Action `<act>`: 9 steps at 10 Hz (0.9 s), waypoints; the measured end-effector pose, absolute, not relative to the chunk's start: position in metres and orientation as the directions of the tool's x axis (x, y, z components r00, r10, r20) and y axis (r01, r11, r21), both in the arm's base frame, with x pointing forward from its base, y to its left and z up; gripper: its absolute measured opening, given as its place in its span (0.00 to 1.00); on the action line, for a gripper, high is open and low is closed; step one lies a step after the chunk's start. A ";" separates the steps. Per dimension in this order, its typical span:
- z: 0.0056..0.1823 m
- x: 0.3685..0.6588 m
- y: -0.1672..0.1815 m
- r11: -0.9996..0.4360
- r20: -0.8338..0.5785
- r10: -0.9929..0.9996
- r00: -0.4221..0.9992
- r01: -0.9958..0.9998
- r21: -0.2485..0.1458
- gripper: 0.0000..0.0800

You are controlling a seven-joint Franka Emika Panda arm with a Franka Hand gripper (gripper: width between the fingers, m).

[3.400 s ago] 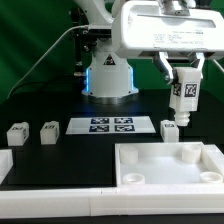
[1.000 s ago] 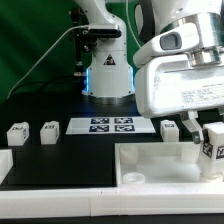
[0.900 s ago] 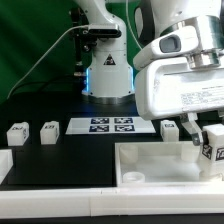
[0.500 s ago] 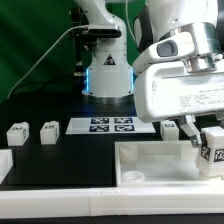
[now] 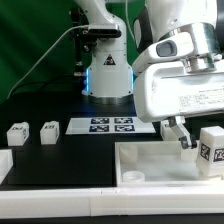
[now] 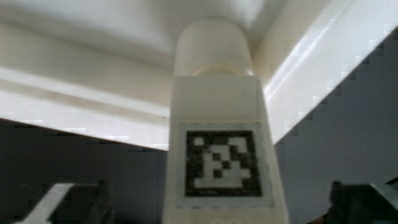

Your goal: Assemble one leg

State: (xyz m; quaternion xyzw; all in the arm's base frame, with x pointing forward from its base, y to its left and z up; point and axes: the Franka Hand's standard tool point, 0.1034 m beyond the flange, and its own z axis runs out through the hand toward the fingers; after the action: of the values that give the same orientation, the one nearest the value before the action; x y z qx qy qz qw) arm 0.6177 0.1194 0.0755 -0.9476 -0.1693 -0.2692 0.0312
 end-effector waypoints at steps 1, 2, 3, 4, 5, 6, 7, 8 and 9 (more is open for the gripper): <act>0.076 0.618 0.119 -0.941 0.521 0.304 0.798 0.338 0.032 0.79; 0.076 0.618 0.119 -0.941 0.521 0.304 0.798 0.338 0.032 0.81; 0.076 0.618 0.119 -0.941 0.521 0.304 0.798 0.338 0.032 0.81; 0.076 0.618 0.119 -0.941 0.521 0.304 0.798 0.338 0.032 0.81; 0.076 0.618 0.119 -0.941 0.521 0.304 0.798 0.338 0.032 0.81; 0.075 0.618 0.119 -0.941 0.521 0.304 0.798 0.338 0.032 0.81; 0.075 0.618 0.119 -0.941 0.521 0.304 0.798 0.338 0.032 0.81; 0.075 0.617 0.119 -0.940 0.512 0.305 0.803 0.339 0.030 0.81; 0.079 0.614 0.119 -0.938 0.437 0.316 0.842 0.347 0.009 0.81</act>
Offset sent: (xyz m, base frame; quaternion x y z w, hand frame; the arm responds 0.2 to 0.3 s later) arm 0.0000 0.0000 0.0000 0.0000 0.0000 0.0000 1.0000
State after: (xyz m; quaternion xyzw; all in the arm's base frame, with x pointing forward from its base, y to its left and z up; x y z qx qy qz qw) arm 0.6136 0.1192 0.0787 -0.9591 -0.1727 -0.2216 0.0351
